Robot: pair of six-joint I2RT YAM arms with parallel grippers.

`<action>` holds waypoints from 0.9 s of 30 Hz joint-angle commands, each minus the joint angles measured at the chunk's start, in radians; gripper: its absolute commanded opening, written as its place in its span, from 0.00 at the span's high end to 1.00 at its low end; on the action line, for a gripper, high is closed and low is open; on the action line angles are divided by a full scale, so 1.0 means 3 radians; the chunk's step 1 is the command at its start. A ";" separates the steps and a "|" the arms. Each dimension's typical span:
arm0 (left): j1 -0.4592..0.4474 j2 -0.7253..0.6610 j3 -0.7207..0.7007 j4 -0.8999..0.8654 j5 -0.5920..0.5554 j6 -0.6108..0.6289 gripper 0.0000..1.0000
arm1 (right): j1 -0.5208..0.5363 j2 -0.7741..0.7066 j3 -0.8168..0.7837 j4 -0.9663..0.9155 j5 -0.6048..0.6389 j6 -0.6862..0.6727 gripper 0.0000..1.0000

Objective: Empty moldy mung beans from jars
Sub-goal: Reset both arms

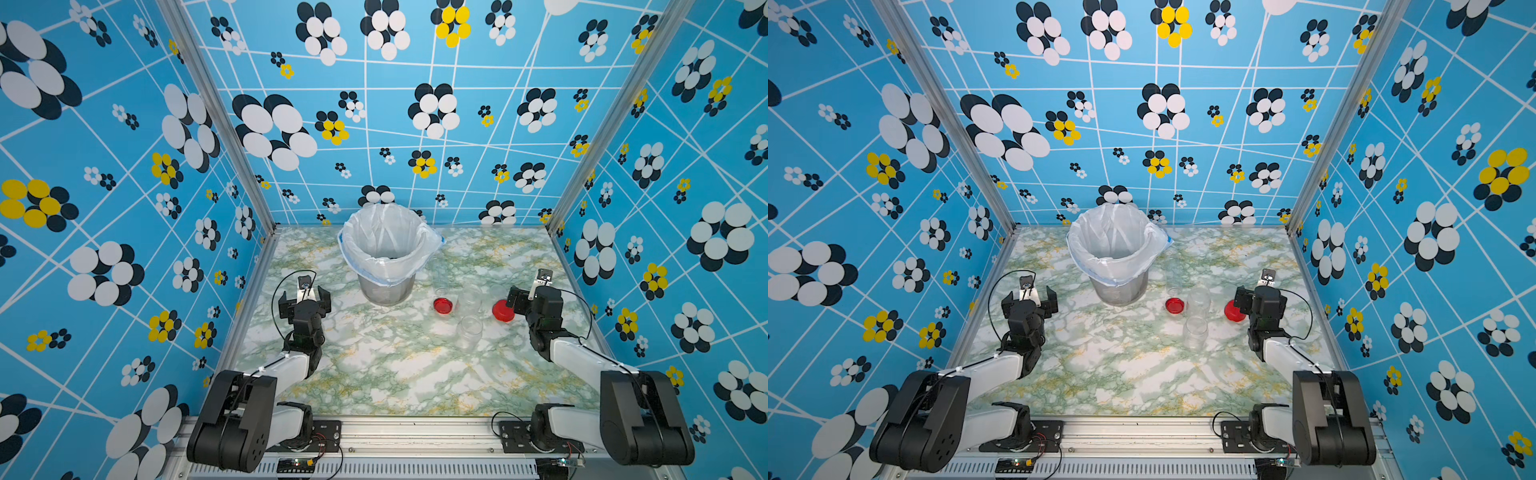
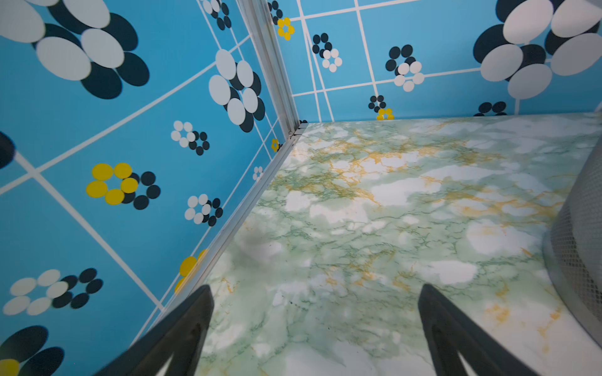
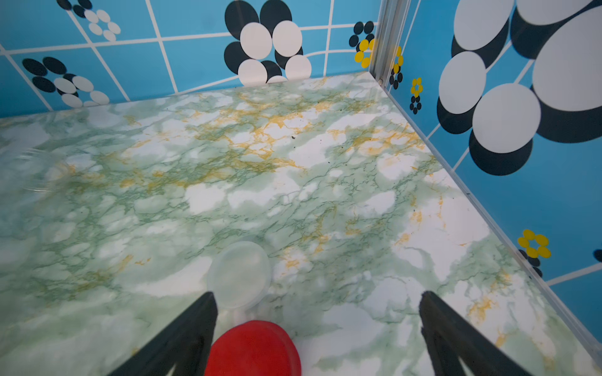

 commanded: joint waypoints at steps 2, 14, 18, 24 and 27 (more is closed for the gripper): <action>0.0085 -0.0035 0.0025 0.0406 0.0308 0.0011 0.00 | -0.0025 -0.0060 0.0072 0.0284 -0.0092 -0.0017 0.01; 0.0167 0.0152 0.0143 0.0458 0.1065 -0.0137 0.01 | 0.0037 0.0775 -0.0264 0.1414 -0.0150 -0.0134 0.01; 0.0192 0.0379 0.0238 0.0644 0.1250 -0.0142 0.01 | 0.0079 0.0699 -0.0166 0.1095 -0.0161 -0.0178 0.01; 0.0142 0.1303 0.0116 0.1796 0.1523 -0.0351 0.01 | 0.0084 0.0696 -0.0159 0.1082 -0.0216 -0.0203 0.01; -0.0199 0.0944 0.0076 0.1659 0.1184 0.0068 0.00 | 0.0080 0.0696 -0.0157 0.1073 -0.0223 -0.0204 0.01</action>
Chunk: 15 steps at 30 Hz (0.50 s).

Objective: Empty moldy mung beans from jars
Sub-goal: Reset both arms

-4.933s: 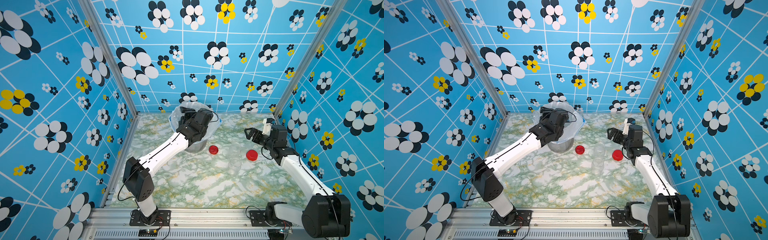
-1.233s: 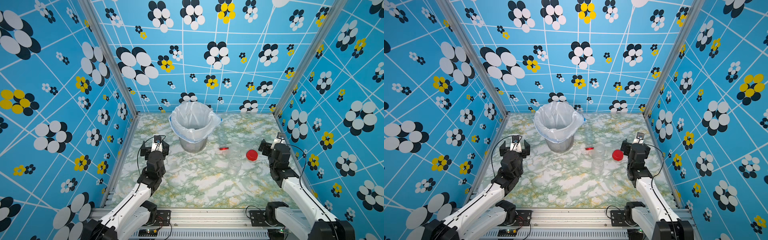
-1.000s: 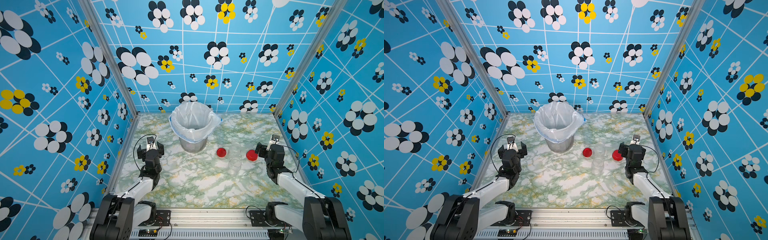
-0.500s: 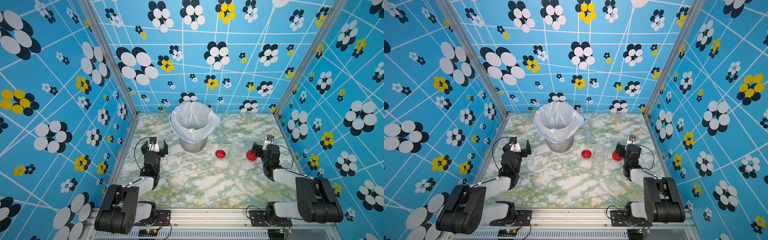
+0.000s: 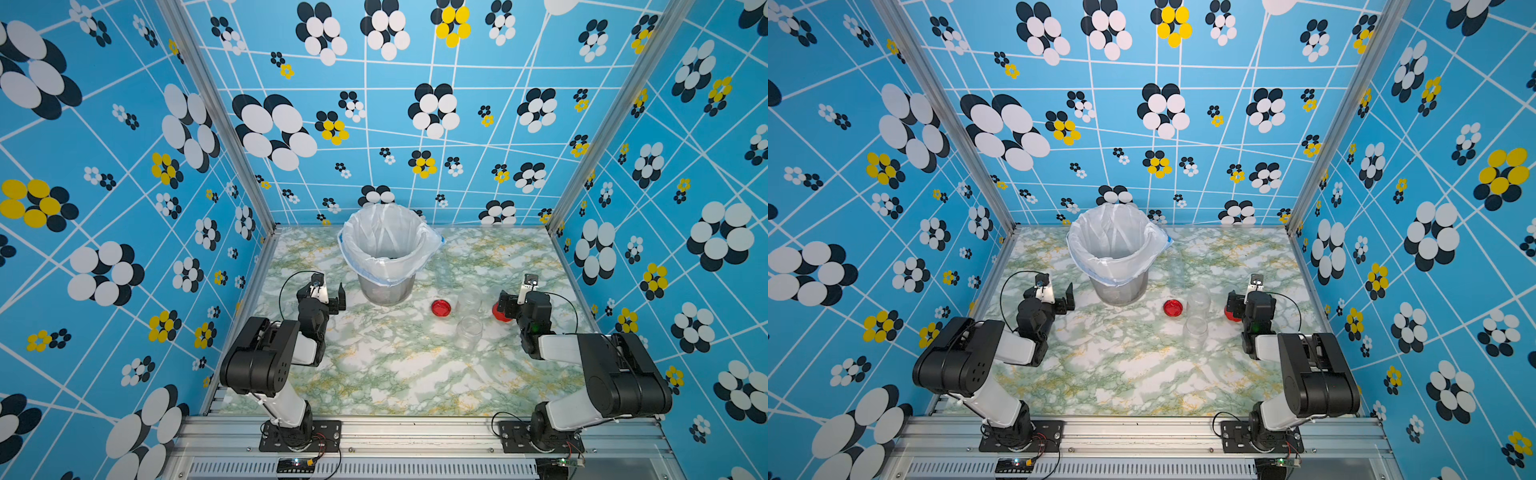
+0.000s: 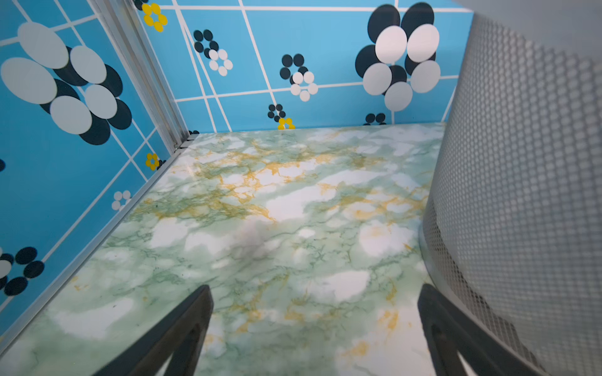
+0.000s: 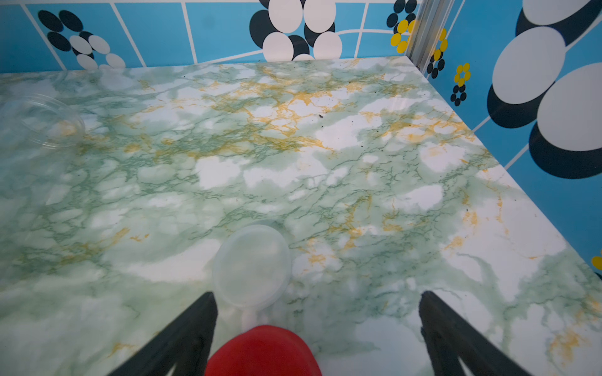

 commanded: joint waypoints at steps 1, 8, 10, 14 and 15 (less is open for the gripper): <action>-0.0307 -0.0506 -0.0012 0.0161 -0.0195 0.0373 0.01 | 0.0013 -0.0039 0.0064 0.0069 -0.0049 -0.0034 0.01; -0.0116 -0.1646 -0.0377 -0.0960 -0.0399 0.0307 0.00 | 0.0011 -0.0039 0.0062 0.0076 -0.0061 -0.0032 0.01; -0.0065 -0.1443 -0.0401 -0.0724 -0.0460 0.0195 0.01 | 0.0011 -0.0039 0.0061 0.0076 -0.0061 -0.0037 0.01; 0.0045 -0.1332 -0.0117 -0.1208 -0.0196 0.0066 0.00 | 0.0011 -0.0040 0.0066 0.0066 -0.0061 -0.0037 0.01; 0.0084 -0.1272 -0.0122 -0.1170 -0.0126 0.0038 0.01 | 0.0011 -0.0039 0.0066 0.0072 -0.0060 -0.0036 0.01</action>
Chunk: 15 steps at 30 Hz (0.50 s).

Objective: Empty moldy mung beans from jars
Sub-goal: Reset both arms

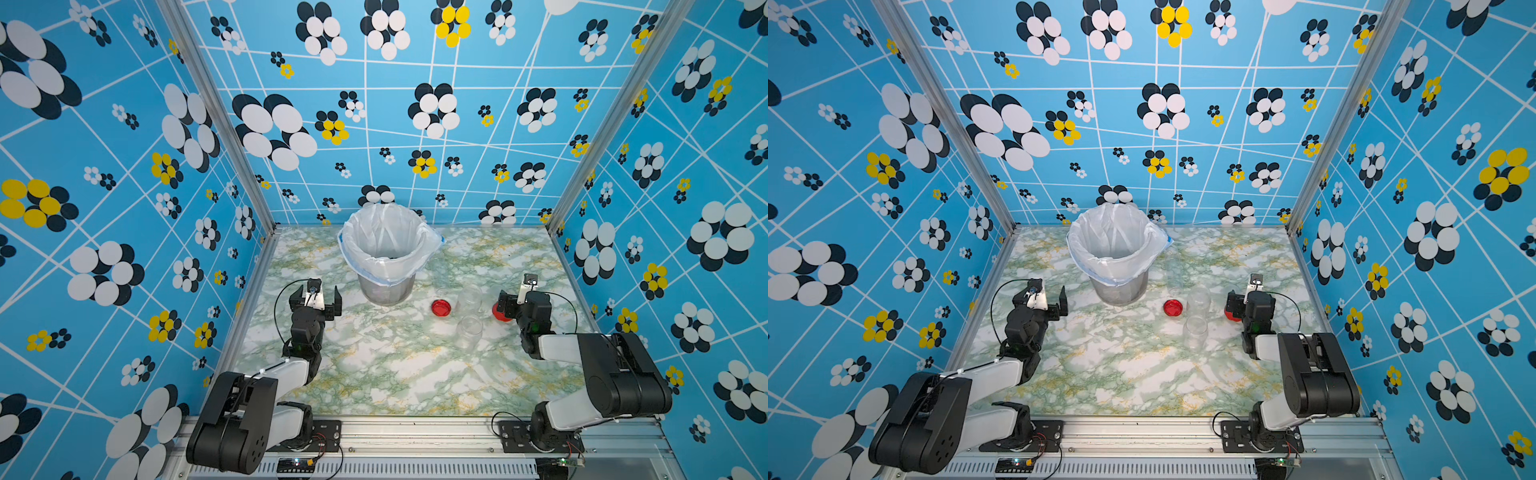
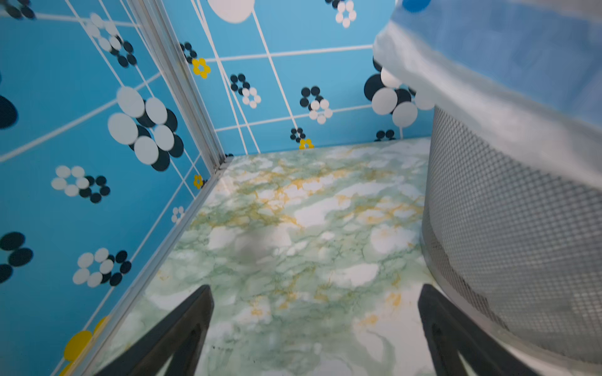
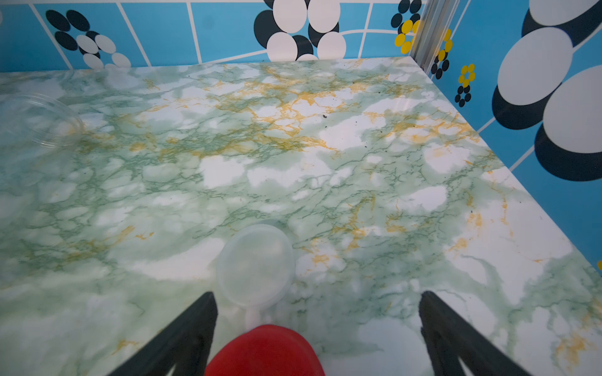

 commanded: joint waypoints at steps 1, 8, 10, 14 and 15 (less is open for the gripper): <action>0.0097 0.0148 0.0074 0.0064 0.0159 -0.0152 0.01 | 0.0011 -0.0039 0.0066 0.0071 -0.0023 -0.0026 0.01; 0.0126 0.0971 0.0153 0.0587 0.0266 -0.0110 0.01 | 0.0011 -0.0039 0.0066 0.0065 -0.0027 -0.0029 0.01; 0.0151 0.0966 0.0322 0.0300 0.0175 -0.0164 0.01 | 0.0011 -0.0039 0.0066 0.0066 -0.0028 -0.0029 0.01; 0.0157 0.0970 0.0340 0.0300 0.0133 -0.0183 0.01 | 0.0011 -0.0039 0.0066 0.0065 -0.0029 -0.0029 0.01; 0.0157 0.0973 0.0333 0.0306 0.0131 -0.0183 0.01 | 0.0011 -0.0039 0.0068 0.0066 -0.0028 -0.0027 0.01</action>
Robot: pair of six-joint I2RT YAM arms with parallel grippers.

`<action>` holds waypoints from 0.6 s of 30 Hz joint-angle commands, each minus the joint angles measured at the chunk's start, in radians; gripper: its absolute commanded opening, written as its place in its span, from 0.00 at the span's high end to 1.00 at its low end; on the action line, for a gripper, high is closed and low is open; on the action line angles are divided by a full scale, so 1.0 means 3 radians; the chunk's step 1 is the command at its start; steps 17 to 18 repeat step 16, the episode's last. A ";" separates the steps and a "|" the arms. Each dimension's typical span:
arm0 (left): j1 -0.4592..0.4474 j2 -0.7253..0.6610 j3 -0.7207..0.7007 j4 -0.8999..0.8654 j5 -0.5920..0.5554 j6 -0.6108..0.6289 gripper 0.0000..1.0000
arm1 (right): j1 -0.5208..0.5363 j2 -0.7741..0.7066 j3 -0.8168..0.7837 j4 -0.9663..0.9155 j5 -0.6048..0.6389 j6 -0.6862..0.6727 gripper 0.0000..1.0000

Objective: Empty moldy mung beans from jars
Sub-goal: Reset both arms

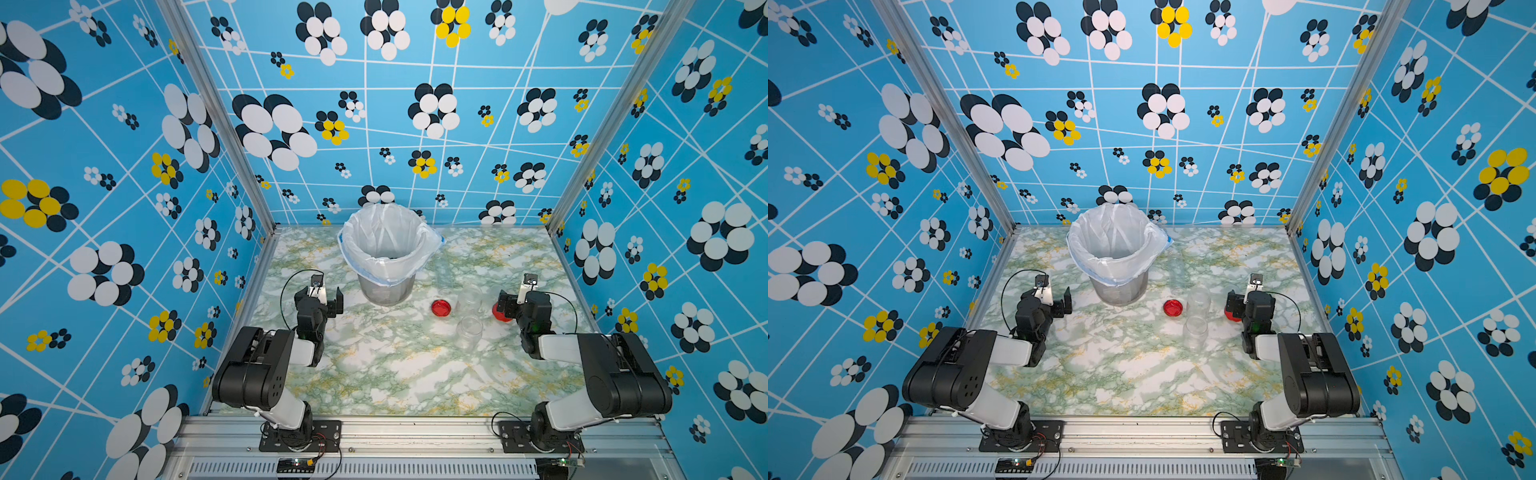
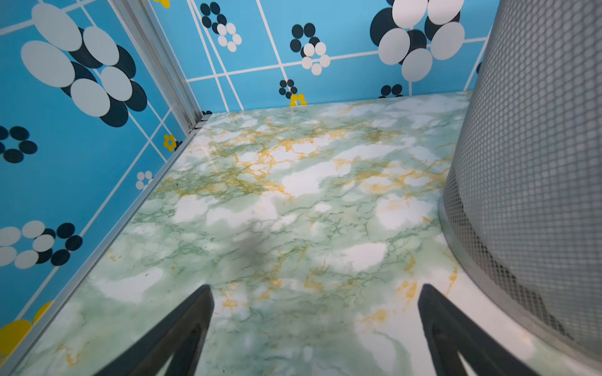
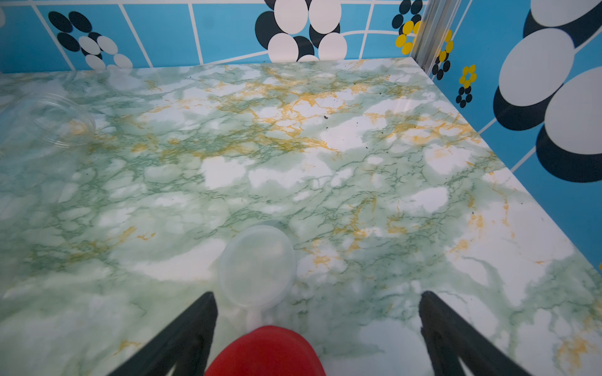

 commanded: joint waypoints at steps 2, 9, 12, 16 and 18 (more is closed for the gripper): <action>0.0023 -0.0026 0.0013 -0.0087 -0.0027 -0.0058 0.01 | 0.0011 -0.0039 0.0061 0.0065 -0.0020 -0.0030 0.01; -0.0077 0.0009 -0.0141 0.0251 -0.0125 0.0036 0.00 | 0.0011 -0.0036 0.0066 0.0056 -0.0023 -0.0030 0.01; -0.0052 0.0001 -0.0077 0.0121 -0.0122 0.0010 0.00 | 0.0011 -0.0035 0.0063 0.0059 -0.0017 -0.0026 0.01; -0.0033 -0.0011 -0.0047 0.0049 -0.0136 -0.0026 0.01 | 0.0010 -0.0034 0.0063 0.0056 -0.0016 -0.0027 0.01; -0.0033 -0.0011 -0.0047 0.0049 -0.0136 -0.0026 0.01 | 0.0010 -0.0034 0.0063 0.0056 -0.0016 -0.0027 0.01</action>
